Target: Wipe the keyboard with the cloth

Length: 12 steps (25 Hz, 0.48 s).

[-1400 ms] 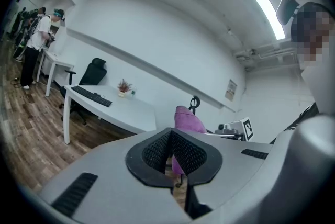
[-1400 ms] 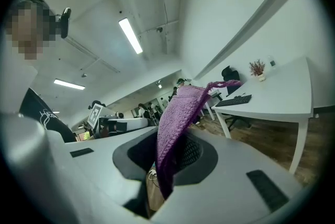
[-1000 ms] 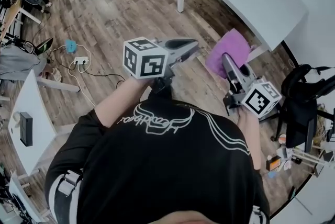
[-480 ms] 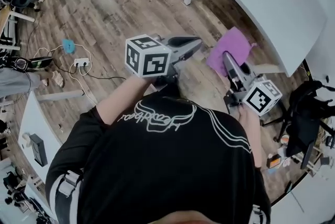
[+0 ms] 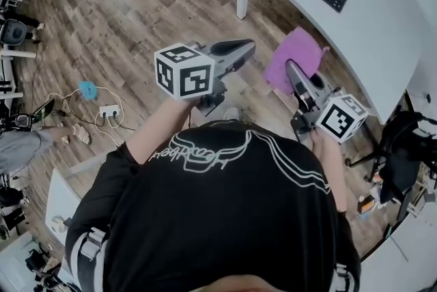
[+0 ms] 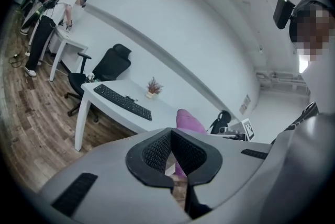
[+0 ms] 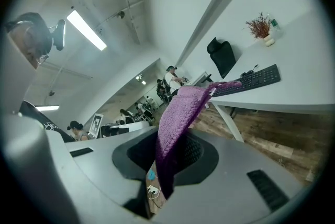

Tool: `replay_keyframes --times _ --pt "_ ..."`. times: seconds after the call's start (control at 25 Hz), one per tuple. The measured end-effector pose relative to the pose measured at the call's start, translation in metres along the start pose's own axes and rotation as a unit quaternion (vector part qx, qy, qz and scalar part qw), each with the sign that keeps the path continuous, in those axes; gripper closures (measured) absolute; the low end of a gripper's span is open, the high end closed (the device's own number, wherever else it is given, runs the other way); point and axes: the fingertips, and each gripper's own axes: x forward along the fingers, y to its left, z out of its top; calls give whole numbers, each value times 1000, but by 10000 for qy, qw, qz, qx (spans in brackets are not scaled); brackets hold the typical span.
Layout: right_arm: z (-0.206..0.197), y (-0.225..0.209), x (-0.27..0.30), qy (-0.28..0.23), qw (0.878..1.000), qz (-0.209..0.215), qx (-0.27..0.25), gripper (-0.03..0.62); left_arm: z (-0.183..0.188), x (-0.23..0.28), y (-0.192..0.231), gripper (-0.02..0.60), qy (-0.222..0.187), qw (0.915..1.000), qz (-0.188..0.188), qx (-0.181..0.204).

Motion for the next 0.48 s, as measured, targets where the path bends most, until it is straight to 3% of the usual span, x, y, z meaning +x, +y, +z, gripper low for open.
replay_keyframes --times 0.36,0.48 --pt "33 -52 25 -232 9990 -347 170 534 23 44 35 577 183 9997 -136 -28" --pt "58 -75 35 -329 9988 -272 220 534 40 67 51 576 206 9997 -102 2"
